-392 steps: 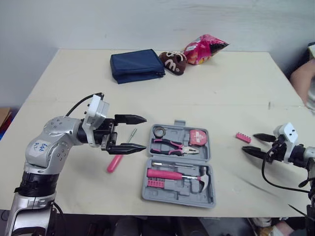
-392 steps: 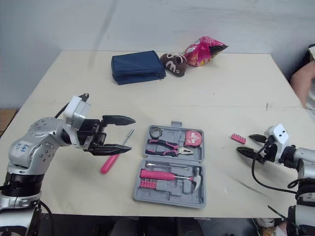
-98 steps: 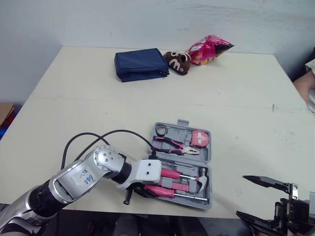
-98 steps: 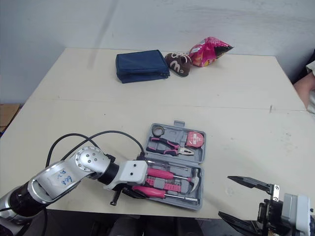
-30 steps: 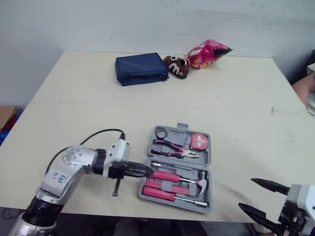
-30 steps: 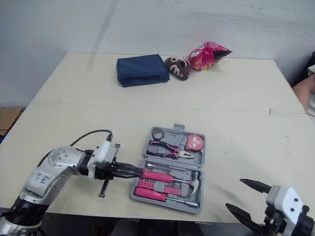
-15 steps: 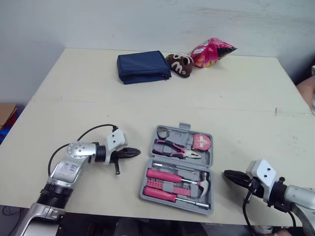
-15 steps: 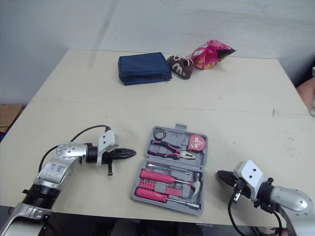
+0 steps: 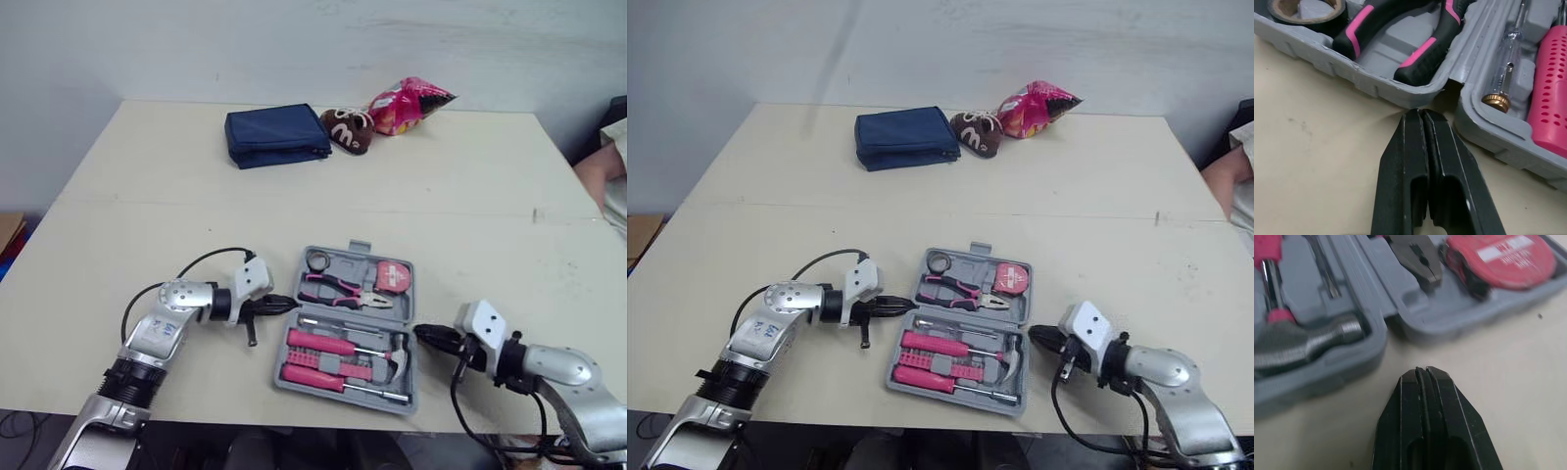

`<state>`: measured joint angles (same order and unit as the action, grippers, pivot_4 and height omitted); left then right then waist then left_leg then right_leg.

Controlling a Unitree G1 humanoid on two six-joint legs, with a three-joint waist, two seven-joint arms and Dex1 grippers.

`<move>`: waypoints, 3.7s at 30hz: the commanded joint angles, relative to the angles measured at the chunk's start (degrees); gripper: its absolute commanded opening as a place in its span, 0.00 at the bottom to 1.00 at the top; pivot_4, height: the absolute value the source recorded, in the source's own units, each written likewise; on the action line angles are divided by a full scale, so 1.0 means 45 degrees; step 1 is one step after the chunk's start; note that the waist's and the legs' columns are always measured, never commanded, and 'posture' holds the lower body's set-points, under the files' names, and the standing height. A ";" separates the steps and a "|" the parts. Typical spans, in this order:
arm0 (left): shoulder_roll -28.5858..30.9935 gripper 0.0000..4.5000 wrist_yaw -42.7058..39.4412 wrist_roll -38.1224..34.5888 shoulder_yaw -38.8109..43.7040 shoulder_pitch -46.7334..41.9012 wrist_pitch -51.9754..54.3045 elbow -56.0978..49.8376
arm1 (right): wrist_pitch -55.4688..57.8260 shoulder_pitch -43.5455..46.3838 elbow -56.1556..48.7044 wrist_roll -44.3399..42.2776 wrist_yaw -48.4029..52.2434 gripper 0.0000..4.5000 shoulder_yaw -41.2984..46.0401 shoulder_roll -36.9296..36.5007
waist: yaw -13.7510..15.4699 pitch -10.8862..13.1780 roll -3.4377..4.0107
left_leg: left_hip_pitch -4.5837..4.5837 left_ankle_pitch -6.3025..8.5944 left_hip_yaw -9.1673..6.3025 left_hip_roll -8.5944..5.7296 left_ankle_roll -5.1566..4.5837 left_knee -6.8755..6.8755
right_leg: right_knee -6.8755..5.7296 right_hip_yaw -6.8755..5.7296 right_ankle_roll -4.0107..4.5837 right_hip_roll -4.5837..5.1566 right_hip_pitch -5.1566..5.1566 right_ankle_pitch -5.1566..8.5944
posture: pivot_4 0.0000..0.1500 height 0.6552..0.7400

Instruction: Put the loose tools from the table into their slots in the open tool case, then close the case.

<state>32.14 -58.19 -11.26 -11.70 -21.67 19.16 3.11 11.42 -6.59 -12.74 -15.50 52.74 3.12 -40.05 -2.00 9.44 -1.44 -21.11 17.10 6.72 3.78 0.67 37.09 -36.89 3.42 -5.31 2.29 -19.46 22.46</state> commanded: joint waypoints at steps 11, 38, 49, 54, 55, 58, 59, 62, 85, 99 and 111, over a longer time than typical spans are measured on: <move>-0.0441 0.00 0.1403 0.0317 0.0319 0.0205 0.0926 -0.0138 | -0.0339 0.2772 0.2173 0.0697 0.0267 0.01 -0.1203 0.0277 | -0.0029 -0.0003 -0.0009 | 0.0020 -0.0006 0.0001 -0.0006 -0.0050 0.0011 | -0.0021 -0.0002 0.0007 0.0014 0.0014 -0.0018 | 1.00 1.00; 0.0658 0.99 0.3069 -0.2945 0.1829 -0.3857 1.1511 -0.1380 | 1.8019 0.6785 -0.0698 -0.8701 -0.5186 1.00 0.4326 -0.1377 | 0.0083 0.0144 0.0000 | -0.0115 -0.0034 -0.0043 -0.0011 -0.0001 -0.0019 | -0.0012 -0.0027 0.0017 0.0034 -0.0111 -0.0015 | 1.00 1.00; -0.0929 0.99 0.5416 -0.2674 0.1333 -0.5608 1.3631 -0.0582 | 1.8019 0.9446 0.1991 -1.0224 -1.0370 1.00 0.2184 -0.0760 | 0.0061 0.0149 -0.0005 | -0.0516 -0.0160 0.0033 -0.0019 0.0046 0.0041 | -0.0198 0.0013 0.0000 0.0025 -0.0630 -0.0021 | 1.00 1.00; -0.1045 0.99 0.5900 -0.2307 0.0556 -0.5600 1.3259 -0.0464 | 1.8019 0.9862 0.2484 -1.0664 -1.1463 1.00 0.1896 -0.0337 | 0.0053 0.0151 -0.0010 | -0.0501 -0.0230 0.0050 -0.0036 0.0028 0.0053 | -0.0230 0.0033 -0.0001 0.0033 -0.0620 -0.0046 | 1.00 1.00; -0.1123 0.99 0.6066 -0.2197 0.0500 -0.5595 1.3153 -0.0436 | 1.8019 0.9903 0.2562 -1.0775 -1.1680 1.00 0.1893 -0.0255 | 0.0053 0.0151 -0.0010 | -0.0494 -0.0236 0.0050 -0.0038 0.0032 0.0050 | -0.0232 0.0034 -0.0001 0.0034 -0.0615 -0.0049 | 1.00 1.00; -0.1185 0.99 0.6400 -0.1922 0.0263 -0.5570 1.2931 -0.0460 | 1.8019 1.0023 0.2674 -1.1179 -1.2352 1.00 0.1842 -0.0041 | 0.0083 0.0151 -0.0010 | -0.0475 -0.0242 0.0044 -0.0035 0.0041 0.0049 | -0.0234 0.0027 0.0000 0.0032 -0.0594 -0.0050 | 1.00 1.00; -0.1205 0.99 0.6530 -0.1845 0.0207 -0.5536 1.2891 -0.0511 | 1.8019 1.0087 0.2689 -1.1307 -1.2605 1.00 0.1818 0.0060 | 0.0090 0.0151 -0.0009 | -0.0475 -0.0244 0.0040 -0.0035 0.0044 0.0047 | -0.0234 0.0022 0.0000 0.0032 -0.0593 -0.0050 | 1.00 1.00; -0.1425 0.99 0.6921 -0.1801 0.0249 -0.5361 1.3082 -0.0754 | 1.8019 1.0292 0.2712 -1.1283 -1.3256 1.00 0.1643 0.0284 | 0.0077 0.0150 -0.0009 | -0.0475 -0.0244 0.0040 -0.0036 0.0043 0.0052 | -0.0236 0.0022 0.0000 0.0034 -0.0589 -0.0050 | 1.00 1.00; -0.2759 0.15 0.7552 -0.1855 0.0880 -0.4204 1.2142 -0.1709 | 1.7383 0.9737 0.1141 -0.9908 -1.4637 0.00 0.2296 0.2569 | 0.0052 0.0100 -0.0043 | -0.0292 -0.0250 0.0042 -0.0036 0.0053 0.0011 | -0.0211 0.0022 0.0002 0.0031 -0.0414 -0.0053 | 1.00 1.00; -0.2731 0.14 0.5252 -0.0175 0.1900 -0.1559 -0.0487 -0.1047 | 0.6352 0.4749 -0.2692 -0.3551 -0.8298 0.00 0.0023 0.0541 | 0.0097 0.0112 -0.0038 | -0.0466 -0.0235 0.0044 -0.0039 0.0059 -0.0005 | -0.0142 0.0006 -0.0012 0.0015 -0.0563 -0.0061 | 1.00 1.00; -0.2007 0.14 0.4101 0.1974 0.0682 -0.0784 -0.8738 0.0901 | -0.5350 0.1598 0.2563 0.1882 -0.5311 0.00 -0.1147 0.0579 | 0.0075 0.0114 -0.0040 | -0.0342 -0.0226 0.0071 -0.0039 0.0023 0.0016 | -0.0145 0.0017 -0.0021 0.0011 -0.0434 -0.0072 | 1.00 1.00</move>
<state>22.60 -37.69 -3.12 -7.92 -24.55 -14.07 9.35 -9.11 2.43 -4.31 -12.19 26.60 -0.76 -36.79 -1.66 9.95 -1.62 -22.60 16.09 7.05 3.61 0.76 37.16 -37.55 3.52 -5.41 2.35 -21.38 22.14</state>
